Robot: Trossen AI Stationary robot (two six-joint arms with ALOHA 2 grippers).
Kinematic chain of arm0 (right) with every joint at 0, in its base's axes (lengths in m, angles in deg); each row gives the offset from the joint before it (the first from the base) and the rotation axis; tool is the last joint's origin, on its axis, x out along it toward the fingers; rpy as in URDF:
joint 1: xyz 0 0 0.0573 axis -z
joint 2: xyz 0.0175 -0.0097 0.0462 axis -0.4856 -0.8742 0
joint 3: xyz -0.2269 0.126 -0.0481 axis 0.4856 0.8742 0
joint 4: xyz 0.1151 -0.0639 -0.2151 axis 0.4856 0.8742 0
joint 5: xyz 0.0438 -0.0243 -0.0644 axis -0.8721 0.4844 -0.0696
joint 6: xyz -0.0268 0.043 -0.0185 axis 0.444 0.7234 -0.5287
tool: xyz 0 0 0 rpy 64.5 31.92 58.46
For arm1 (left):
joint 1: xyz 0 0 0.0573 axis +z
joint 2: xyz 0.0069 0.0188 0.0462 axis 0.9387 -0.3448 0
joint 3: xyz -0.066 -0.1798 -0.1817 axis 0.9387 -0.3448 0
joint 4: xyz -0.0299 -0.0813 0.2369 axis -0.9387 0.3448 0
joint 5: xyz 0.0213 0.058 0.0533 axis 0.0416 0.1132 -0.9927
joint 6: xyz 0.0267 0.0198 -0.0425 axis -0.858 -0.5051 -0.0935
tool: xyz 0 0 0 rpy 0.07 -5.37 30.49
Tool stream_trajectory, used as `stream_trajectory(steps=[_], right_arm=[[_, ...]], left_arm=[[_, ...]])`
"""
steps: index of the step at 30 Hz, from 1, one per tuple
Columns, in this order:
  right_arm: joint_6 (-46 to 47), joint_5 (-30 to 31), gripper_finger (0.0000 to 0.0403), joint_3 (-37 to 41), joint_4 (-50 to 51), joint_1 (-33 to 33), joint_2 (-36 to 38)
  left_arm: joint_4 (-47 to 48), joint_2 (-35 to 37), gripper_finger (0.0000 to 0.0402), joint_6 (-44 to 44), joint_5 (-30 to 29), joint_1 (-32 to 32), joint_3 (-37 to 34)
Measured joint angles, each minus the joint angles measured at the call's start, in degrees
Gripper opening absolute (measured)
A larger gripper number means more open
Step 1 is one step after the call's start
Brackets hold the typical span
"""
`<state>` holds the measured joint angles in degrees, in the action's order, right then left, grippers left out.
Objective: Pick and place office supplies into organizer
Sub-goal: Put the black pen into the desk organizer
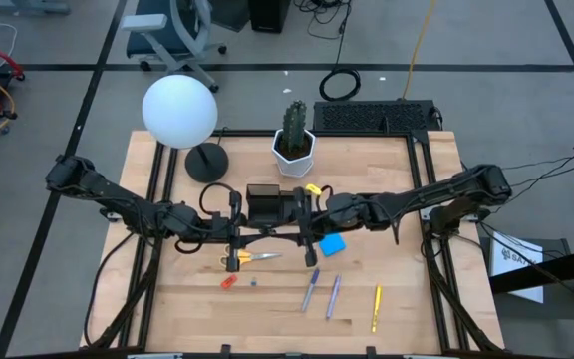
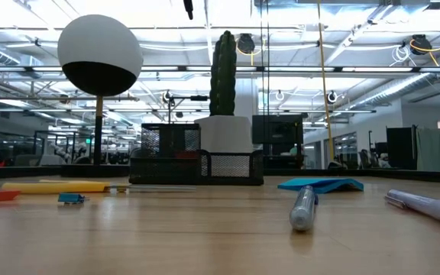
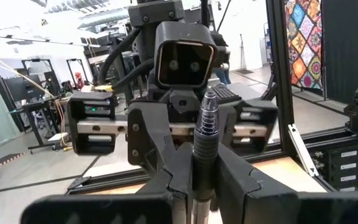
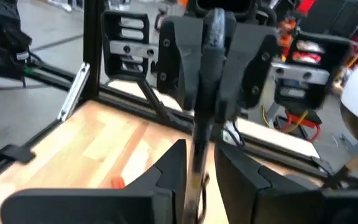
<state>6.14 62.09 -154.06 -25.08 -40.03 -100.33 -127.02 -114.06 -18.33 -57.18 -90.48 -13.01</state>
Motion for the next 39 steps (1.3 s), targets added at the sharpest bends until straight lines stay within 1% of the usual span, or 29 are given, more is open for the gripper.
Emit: stream_trajectory(steps=[5,7,9,15,22,26,30,34,39], right_arm=[[0.3,8.2,0.0077,0.0,6.4,-0.9,3.5],[0.4,9.8,0.0077,0.0,8.8,-1.4,4.6],[0.5,9.5,0.0077,0.0,10.6,-1.6,5.1],[0.9,9.4,0.0073,0.0,10.8,-2.2,5.1],[2.5,9.4,0.0073,0.0,9.9,-2.2,5.0],[3.3,9.2,0.0073,0.0,9.6,-2.2,4.6],[3.5,9.2,0.0073,0.0,9.4,-2.2,4.6],[3.4,9.2,0.0073,0.0,9.5,-2.2,4.6],[3.5,9.1,0.0073,0.0,9.5,-2.2,3.7]], left_arm=[[0.2,0.3,0.0043,-2.2,0.0,-0.7,0.0],[0.1,0.5,0.0043,-3.6,-0.8,-1.3,0.0],[0.4,0.7,0.0043,-6.0,-2.3,-2.3,0.0],[1.1,0.9,0.0043,-15.6,-6.7,-6.1,0.0],[1.9,0.9,0.0043,-23.7,-18.8,-10.2,0.0],[2.4,0.9,0.0043,-27.5,-22.9,-11.9,0.0],[2.5,0.9,0.0043,-30.2,-25.0,-13.0,0.0],[2.8,0.9,0.0044,-32.7,-26.0,-13.6,0.0],[3.6,0.8,0.0043,-33.8,-26.6,-13.6,0.0]])
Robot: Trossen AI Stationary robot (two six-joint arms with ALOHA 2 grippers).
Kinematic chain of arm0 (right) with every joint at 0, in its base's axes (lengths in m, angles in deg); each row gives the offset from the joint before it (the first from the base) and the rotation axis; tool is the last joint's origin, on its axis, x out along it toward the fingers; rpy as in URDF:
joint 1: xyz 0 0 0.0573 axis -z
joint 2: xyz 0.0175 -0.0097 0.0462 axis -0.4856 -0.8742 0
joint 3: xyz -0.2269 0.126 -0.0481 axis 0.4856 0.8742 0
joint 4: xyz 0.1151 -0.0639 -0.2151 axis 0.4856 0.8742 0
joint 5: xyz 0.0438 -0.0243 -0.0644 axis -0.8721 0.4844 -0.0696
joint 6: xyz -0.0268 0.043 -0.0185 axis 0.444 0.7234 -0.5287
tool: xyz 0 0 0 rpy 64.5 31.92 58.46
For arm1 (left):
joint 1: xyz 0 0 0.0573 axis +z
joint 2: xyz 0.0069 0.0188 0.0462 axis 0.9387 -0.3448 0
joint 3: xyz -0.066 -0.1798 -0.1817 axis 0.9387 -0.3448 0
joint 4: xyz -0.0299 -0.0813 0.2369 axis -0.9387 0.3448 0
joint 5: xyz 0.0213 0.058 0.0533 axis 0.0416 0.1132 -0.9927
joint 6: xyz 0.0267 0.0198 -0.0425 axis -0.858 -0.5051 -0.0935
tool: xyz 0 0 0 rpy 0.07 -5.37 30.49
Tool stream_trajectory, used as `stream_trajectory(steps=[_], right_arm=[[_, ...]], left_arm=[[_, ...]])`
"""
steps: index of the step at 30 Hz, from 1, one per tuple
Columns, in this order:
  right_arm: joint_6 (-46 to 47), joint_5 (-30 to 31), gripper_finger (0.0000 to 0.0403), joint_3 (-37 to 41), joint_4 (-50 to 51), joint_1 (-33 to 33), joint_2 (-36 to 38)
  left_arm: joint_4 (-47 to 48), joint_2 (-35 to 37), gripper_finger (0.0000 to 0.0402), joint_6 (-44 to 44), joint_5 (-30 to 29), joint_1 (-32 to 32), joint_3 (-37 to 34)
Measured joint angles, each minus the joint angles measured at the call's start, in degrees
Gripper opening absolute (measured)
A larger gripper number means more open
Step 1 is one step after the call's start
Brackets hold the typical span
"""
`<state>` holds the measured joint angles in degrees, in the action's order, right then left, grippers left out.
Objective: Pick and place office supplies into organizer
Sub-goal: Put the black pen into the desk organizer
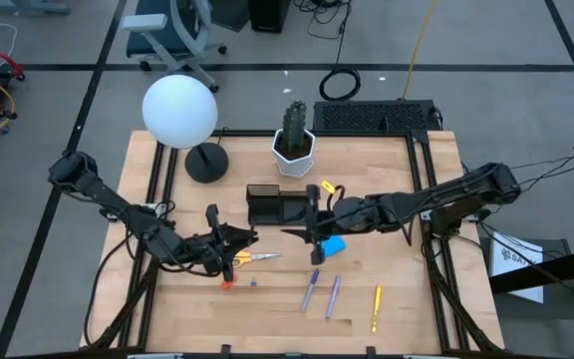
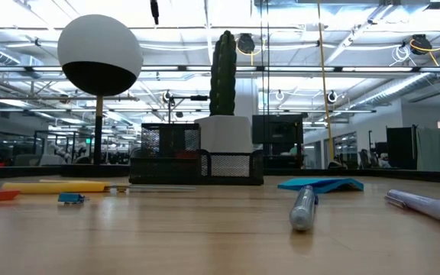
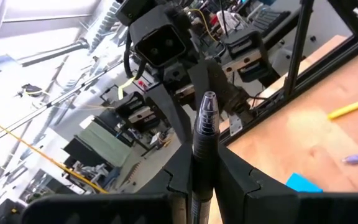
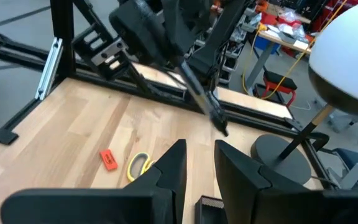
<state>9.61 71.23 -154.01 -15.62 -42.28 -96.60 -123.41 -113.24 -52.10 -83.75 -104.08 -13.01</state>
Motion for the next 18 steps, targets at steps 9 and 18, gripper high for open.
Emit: stream_trajectory(steps=[9,18], right_arm=[[1.5,0.0,0.0073,0.0,-1.0,0.9,-0.9],[0.4,0.0,0.0073,0.0,-3.1,0.9,-1.8]], left_arm=[[0.7,0.0,0.0043,-1.7,-1.0,-0.4,0.0],[1.2,0.0,0.0043,-6.8,-1.0,-0.8,0.0]])
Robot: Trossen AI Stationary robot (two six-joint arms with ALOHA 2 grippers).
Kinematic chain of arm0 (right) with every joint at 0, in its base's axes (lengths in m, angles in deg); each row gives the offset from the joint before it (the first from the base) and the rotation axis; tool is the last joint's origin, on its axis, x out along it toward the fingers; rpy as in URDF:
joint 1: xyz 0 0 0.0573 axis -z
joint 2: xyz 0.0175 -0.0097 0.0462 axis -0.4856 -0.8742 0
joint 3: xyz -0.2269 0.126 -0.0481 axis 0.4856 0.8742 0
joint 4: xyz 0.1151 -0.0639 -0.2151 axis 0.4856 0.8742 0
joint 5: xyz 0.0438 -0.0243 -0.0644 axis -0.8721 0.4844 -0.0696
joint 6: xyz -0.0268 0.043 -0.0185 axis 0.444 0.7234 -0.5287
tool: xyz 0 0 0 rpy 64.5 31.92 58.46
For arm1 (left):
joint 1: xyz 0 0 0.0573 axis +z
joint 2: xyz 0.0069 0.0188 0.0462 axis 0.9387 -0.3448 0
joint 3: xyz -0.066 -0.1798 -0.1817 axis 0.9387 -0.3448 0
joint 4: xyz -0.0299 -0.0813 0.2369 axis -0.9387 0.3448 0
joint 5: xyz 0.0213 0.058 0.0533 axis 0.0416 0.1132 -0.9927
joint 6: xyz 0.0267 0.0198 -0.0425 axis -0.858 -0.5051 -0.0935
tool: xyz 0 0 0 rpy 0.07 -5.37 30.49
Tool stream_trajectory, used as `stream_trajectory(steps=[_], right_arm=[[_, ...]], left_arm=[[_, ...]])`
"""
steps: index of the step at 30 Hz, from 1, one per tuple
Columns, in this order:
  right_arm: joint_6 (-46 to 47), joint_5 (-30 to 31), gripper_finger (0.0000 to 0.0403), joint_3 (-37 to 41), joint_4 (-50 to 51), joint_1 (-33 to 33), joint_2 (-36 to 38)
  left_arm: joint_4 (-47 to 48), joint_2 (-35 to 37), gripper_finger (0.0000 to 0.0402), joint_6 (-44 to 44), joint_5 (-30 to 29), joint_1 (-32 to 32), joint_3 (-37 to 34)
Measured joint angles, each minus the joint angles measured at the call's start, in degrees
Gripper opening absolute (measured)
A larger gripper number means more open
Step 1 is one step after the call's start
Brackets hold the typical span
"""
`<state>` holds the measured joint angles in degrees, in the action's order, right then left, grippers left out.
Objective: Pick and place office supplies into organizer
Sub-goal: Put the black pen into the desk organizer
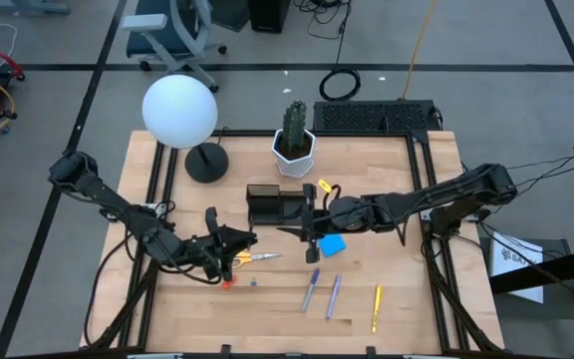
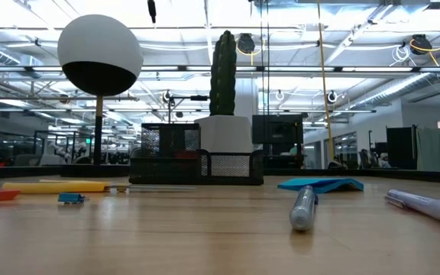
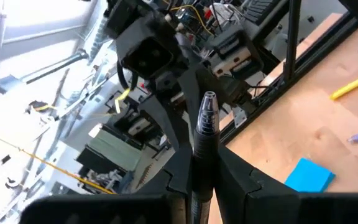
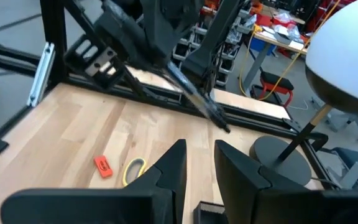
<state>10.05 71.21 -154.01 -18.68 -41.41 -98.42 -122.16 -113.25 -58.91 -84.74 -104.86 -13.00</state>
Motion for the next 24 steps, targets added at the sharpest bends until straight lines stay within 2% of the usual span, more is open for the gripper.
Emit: stream_trajectory(steps=[9,16,24], right_arm=[[5.2,-0.4,0.0073,0.0,-1.3,1.2,-0.1],[12.3,-11.0,0.0073,0.0,-1.6,5.2,-0.1],[27.9,-27.1,0.0073,0.0,-1.7,11.8,-0.1]], left_arm=[[0.4,-0.7,0.0046,-6.1,-0.6,-0.2,0.9],[0.1,-2.5,0.0043,-10.5,-3.6,-1.5,0.9],[-0.8,-4.7,0.0043,-21.0,-9.0,-2.7,0.9]])
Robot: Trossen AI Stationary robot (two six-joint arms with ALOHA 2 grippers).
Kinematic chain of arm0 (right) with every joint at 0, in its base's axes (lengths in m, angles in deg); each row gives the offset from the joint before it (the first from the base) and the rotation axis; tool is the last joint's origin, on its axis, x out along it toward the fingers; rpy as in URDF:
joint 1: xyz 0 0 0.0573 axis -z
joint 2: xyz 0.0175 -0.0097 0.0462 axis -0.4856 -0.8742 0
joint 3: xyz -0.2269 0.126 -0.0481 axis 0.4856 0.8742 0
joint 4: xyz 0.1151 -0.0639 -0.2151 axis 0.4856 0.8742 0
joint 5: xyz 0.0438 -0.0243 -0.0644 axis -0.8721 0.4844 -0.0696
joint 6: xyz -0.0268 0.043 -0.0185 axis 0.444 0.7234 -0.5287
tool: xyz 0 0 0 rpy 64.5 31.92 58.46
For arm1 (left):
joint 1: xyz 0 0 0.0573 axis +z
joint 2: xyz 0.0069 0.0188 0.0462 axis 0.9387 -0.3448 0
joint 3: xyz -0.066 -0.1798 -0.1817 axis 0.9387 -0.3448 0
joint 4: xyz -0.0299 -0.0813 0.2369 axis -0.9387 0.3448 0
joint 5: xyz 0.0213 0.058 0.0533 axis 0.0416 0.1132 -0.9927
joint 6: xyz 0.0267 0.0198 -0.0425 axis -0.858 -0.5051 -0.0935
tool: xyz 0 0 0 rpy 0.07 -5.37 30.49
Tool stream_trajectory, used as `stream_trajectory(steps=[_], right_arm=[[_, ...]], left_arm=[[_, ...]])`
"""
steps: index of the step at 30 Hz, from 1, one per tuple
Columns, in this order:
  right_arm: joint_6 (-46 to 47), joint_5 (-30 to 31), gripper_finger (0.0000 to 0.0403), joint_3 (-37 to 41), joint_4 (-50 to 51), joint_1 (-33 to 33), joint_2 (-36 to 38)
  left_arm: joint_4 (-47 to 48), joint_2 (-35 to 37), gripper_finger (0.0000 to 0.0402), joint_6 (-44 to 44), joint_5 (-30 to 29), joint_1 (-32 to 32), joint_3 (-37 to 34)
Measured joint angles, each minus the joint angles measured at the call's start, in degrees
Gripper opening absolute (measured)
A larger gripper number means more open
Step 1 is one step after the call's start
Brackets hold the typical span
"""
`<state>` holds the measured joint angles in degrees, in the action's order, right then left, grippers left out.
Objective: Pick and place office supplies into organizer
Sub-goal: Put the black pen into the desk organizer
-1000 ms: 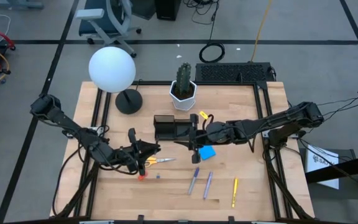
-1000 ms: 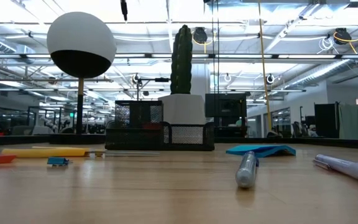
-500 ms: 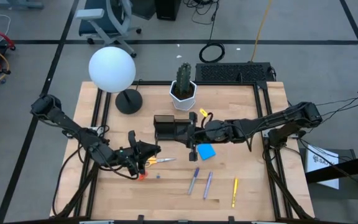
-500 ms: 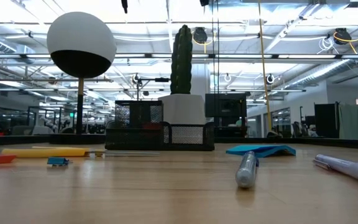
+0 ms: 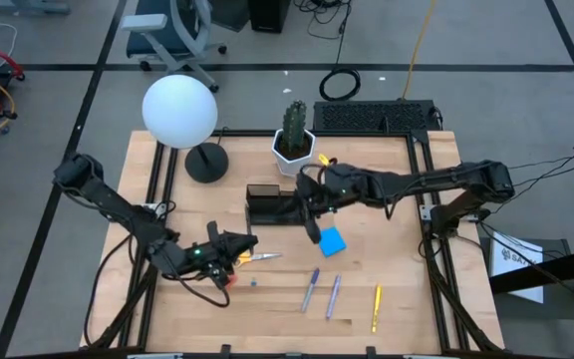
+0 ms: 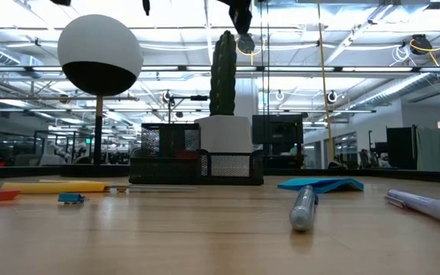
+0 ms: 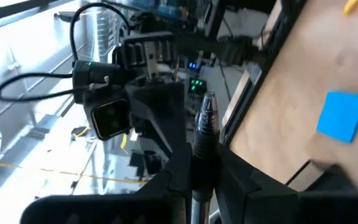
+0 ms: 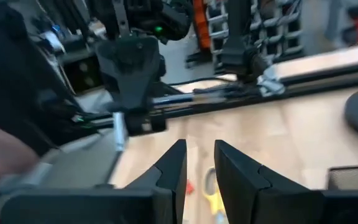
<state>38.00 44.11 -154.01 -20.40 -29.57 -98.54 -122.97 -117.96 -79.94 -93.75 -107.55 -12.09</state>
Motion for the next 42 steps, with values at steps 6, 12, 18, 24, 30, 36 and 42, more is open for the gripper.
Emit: stream_trajectory(steps=[6,12,18,24,30,36,42], right_arm=[[8.1,-5.1,0.0096,0.0,-1.3,2.9,0.0],[14.9,-5.9,0.0159,0.0,-5.1,3.9,0.0],[20.2,-2.0,0.0213,0.0,-7.2,3.1,-2.7],[26.6,-1.4,0.024,0.0,-15.5,1.9,-8.1],[25.6,0.0,0.0239,0.0,-18.1,1.9,-8.6],[25.1,1.9,0.0234,0.0,-20.2,1.6,-8.6],[25.2,2.0,0.0235,0.0,-20.6,1.4,-8.6]], left_arm=[[0.0,-1.3,0.0046,-6.5,-1.4,0.4,0.0],[-0.2,-1.3,0.0043,-12.1,-1.5,0.5,0.0],[-0.7,-1.3,0.0044,-16.1,-0.1,0.8,0.0],[-0.7,-1.3,0.0046,-16.8,0.5,1.5,0.0],[-0.4,-1.3,0.0044,-16.7,0.7,0.9,0.0],[0.1,-1.3,0.0047,-15.3,3.9,1.0,0.0],[0.4,-1.3,0.0042,-15.3,3.9,1.1,0.0]])
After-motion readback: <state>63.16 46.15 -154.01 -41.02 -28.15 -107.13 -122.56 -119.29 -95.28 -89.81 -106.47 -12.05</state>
